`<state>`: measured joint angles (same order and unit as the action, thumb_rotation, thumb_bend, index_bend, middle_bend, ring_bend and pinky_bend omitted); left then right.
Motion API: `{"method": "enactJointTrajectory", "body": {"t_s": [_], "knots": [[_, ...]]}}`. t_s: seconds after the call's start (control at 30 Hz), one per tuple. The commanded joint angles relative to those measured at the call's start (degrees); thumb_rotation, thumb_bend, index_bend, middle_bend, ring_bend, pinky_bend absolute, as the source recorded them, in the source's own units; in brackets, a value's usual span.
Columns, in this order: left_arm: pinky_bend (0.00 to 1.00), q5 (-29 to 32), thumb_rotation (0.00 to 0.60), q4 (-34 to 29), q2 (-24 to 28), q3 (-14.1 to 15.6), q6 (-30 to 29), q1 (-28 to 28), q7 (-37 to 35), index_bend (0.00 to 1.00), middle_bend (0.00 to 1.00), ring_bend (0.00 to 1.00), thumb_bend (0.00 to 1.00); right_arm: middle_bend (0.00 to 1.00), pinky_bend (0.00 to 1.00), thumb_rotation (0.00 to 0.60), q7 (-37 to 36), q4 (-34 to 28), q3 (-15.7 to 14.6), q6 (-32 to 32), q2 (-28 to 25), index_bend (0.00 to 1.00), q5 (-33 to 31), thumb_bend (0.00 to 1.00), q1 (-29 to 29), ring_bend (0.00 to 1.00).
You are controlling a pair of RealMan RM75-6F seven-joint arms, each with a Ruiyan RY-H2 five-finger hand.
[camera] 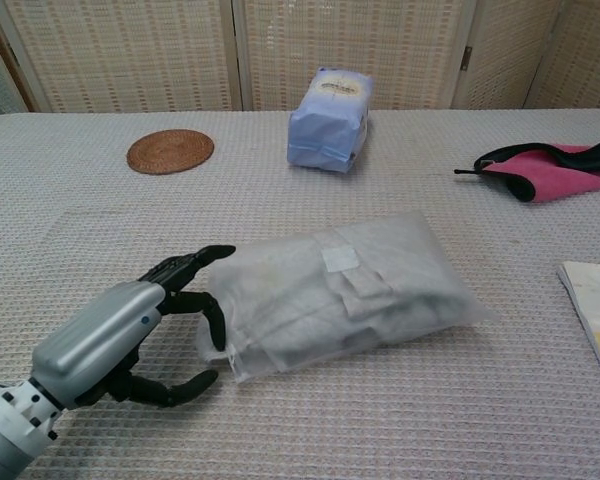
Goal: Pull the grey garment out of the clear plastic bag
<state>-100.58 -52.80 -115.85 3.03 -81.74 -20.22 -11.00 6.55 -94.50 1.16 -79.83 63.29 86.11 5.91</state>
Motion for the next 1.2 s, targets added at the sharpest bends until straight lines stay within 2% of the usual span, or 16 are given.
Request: {"method": "enactJointTrajectory", "body": {"t_s": [0.03, 0.6, 0.8, 0.9, 0.93, 1.0, 1.2], "knots": [[0.0, 0.56, 0.6, 0.85, -0.65, -0.37, 0.2, -0.38, -0.22, 0.54, 0.07, 0.0, 0.36, 0.0, 0.0, 0.6, -0.28, -0.09, -0.08, 0.08, -0.2, 0.0, 0.1, 0.11, 0.02, 0.0], [0.0, 1.47, 0.6, 3.83, -2.61, -0.13, -1.07, -1.25, -2.59, 0.67, 0.11, 0.0, 0.46, 0.0, 0.0, 0.6, -0.61, -0.05, -0.26, 0.48, -0.31, 0.0, 0.31, 0.11, 0.26, 0.0], [0.0, 0.88, 0.6, 4.01, -2.31, 0.78, -2.76, -0.91, -3.99, 0.71, 0.12, 0.0, 0.47, 0.0, 0.0, 0.6, -1.52, 2.66, -0.13, 0.28, 2.91, 0.01, 2.81, 0.13, 1.41, 0.0], [0.0, 0.71, 0.6, 3.83, -2.3, 1.21, -2.73, -0.98, -4.1, 0.71, 0.13, 0.0, 0.47, 0.0, 0.0, 0.6, -4.6, 7.25, 0.31, -1.1, 7.48, 0.12, 5.71, 0.19, 2.53, 0.0], [0.0, 0.7, 0.6, 3.78, -2.34, 1.34, -2.48, -1.09, -3.94, 0.72, 0.13, 0.0, 0.47, 0.0, 0.0, 0.6, -6.13, 9.24, 0.47, -1.48, 9.59, 0.21, 6.5, 0.21, 2.98, 0.0], [0.0, 0.72, 0.6, 3.66, -2.5, 1.46, -2.11, -1.28, -3.54, 0.72, 0.13, 0.0, 0.47, 0.0, 0.0, 0.6, -8.48, 12.17, 0.38, -0.95, 12.7, 0.32, 7.29, 0.23, 3.94, 0.0], [0.0, 0.9, 0.6, 3.56, -3.12, 1.0, -2.43, -1.65, -3.09, 0.72, 0.13, 0.0, 0.48, 0.0, 0.0, 0.6, -11.35, 18.21, 0.41, 0.75, 20.16, 0.43, 8.11, 0.24, 6.31, 0.0]]}}
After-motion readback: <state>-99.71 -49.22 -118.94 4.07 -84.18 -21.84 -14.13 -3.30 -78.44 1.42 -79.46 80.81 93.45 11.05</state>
